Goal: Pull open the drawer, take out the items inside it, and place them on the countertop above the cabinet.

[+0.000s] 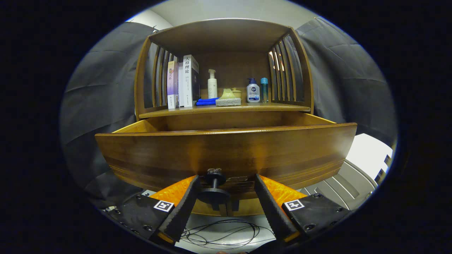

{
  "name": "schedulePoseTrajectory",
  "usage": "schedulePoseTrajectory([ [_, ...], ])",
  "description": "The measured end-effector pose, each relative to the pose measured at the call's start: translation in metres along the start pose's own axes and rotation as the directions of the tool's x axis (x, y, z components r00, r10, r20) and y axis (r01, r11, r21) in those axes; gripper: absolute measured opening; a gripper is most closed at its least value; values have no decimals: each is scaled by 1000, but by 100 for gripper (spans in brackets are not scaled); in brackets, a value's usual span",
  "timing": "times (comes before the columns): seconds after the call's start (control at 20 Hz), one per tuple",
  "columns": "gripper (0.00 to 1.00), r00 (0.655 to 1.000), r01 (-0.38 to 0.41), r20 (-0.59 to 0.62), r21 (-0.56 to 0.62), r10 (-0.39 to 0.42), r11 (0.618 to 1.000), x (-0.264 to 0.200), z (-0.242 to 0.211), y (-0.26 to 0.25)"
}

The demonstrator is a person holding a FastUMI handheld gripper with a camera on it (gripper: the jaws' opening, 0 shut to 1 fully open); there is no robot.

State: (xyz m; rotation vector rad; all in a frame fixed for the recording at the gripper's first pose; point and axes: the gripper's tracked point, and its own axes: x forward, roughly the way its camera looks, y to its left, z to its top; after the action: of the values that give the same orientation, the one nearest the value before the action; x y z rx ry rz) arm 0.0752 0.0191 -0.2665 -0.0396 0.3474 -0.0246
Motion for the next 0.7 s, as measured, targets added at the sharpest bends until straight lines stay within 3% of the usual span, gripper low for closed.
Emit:
schedulePoseTrajectory([
  [0.7,98,999,39,-3,-8,-39,999,73,29,6],
])
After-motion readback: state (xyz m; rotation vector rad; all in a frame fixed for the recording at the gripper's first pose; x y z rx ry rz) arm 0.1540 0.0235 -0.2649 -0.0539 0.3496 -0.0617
